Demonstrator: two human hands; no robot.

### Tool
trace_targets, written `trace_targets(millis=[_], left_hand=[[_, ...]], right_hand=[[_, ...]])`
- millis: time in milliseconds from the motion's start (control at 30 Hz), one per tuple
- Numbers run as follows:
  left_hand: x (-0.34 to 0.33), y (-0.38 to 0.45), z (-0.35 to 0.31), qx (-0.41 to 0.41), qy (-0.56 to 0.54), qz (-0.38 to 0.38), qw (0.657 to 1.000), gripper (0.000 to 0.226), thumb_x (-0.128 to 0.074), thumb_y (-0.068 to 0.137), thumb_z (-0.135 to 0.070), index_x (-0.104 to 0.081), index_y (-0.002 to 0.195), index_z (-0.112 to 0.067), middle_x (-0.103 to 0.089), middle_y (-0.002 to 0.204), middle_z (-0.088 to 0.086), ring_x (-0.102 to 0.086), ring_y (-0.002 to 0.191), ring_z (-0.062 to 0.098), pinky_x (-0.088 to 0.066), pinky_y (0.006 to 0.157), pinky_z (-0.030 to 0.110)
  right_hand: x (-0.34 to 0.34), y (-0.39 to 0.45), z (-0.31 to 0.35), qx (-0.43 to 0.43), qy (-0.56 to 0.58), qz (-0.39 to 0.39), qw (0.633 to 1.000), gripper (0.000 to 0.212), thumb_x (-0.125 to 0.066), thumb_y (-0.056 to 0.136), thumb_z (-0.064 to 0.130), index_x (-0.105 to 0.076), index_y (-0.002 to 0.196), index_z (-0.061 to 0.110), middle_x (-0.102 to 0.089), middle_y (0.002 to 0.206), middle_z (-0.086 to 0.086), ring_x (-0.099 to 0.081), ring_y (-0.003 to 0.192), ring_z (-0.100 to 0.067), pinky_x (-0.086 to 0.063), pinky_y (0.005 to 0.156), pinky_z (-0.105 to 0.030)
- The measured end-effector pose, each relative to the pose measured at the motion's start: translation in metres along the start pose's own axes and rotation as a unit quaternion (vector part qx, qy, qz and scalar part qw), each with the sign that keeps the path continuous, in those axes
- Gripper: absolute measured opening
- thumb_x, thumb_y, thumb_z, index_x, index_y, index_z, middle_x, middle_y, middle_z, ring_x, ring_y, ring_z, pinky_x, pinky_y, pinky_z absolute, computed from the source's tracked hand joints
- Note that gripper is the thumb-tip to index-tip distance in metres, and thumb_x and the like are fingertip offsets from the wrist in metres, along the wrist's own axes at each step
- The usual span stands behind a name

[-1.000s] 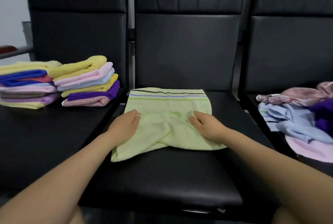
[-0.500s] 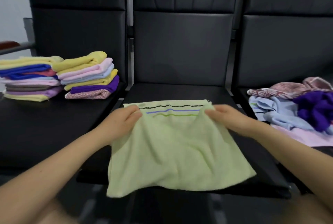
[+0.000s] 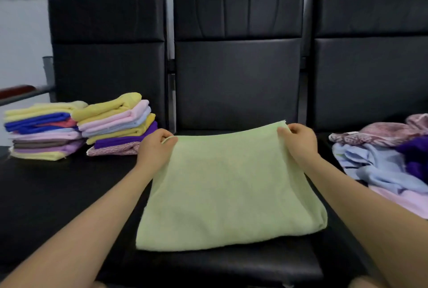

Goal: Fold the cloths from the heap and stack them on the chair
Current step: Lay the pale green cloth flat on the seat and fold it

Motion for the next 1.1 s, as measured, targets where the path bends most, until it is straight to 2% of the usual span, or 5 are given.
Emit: trace_targets(millis=[267, 633, 767, 933, 1100], left_hand=[[-0.04, 0.002, 0.063, 0.027, 0.062, 0.05, 0.996, 0.011, -0.061, 0.086, -0.011, -0.069, 0.083, -0.018, -0.067, 0.084, -0.005, -0.06, 0.083, 0.016, -0.034, 0.068, 0.023], [-0.057, 0.013, 0.086, 0.017, 0.199, 0.103, 0.974, 0.021, -0.062, 0.088, -0.034, -0.067, 0.105, -0.024, -0.065, 0.112, 0.006, -0.053, 0.113, 0.033, -0.039, 0.098, 0.04], [-0.055, 0.007, 0.074, 0.035, 0.183, 0.099, 0.978, 0.02, -0.062, 0.09, -0.026, -0.068, 0.108, -0.021, -0.06, 0.115, 0.012, -0.049, 0.115, 0.035, -0.035, 0.099, 0.034], [-0.051, -0.003, 0.062, 0.06, 0.164, 0.126, 0.977, 0.013, -0.062, 0.088, -0.027, -0.057, 0.095, -0.037, -0.063, 0.104, -0.002, -0.057, 0.106, 0.026, -0.045, 0.093, 0.039], [-0.038, -0.008, 0.063, 0.122, 0.131, 0.108, 0.978, 0.04, -0.073, 0.082, -0.026, -0.058, 0.118, -0.016, -0.057, 0.116, 0.002, -0.055, 0.11, 0.023, -0.041, 0.082, 0.029]], right_hand=[[-0.062, 0.003, -0.053, 0.041, -0.32, 0.138, 0.937, 0.011, -0.054, 0.09, 0.019, -0.061, 0.087, 0.011, -0.057, 0.102, -0.009, -0.052, 0.086, -0.028, -0.042, 0.066, -0.033], [-0.034, -0.002, -0.041, 0.063, -0.187, 0.036, 0.98, 0.03, -0.052, 0.084, 0.021, -0.033, 0.062, 0.013, -0.037, 0.059, -0.003, -0.034, 0.055, -0.019, -0.025, 0.05, -0.032], [-0.04, 0.0, -0.054, -0.007, -0.255, 0.089, 0.963, 0.03, -0.052, 0.087, 0.026, -0.041, 0.061, 0.014, -0.048, 0.079, -0.006, -0.046, 0.074, -0.024, -0.027, 0.051, -0.028], [-0.048, 0.001, -0.056, 0.006, -0.336, 0.14, 0.931, 0.041, -0.055, 0.091, 0.027, -0.051, 0.13, 0.013, -0.048, 0.129, -0.01, -0.037, 0.124, -0.029, -0.039, 0.086, -0.035], [-0.047, 0.001, -0.057, -0.01, -0.334, 0.188, 0.924, 0.039, -0.055, 0.093, 0.027, -0.056, 0.131, 0.017, -0.044, 0.136, -0.008, -0.032, 0.13, -0.028, -0.038, 0.096, -0.036]])
Point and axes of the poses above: each hand's wrist, its own y-axis towards the middle knuckle, its own x-axis out of the back of the hand, z = x × y, the point moved 7 cm from there along y, towards the middle knuckle
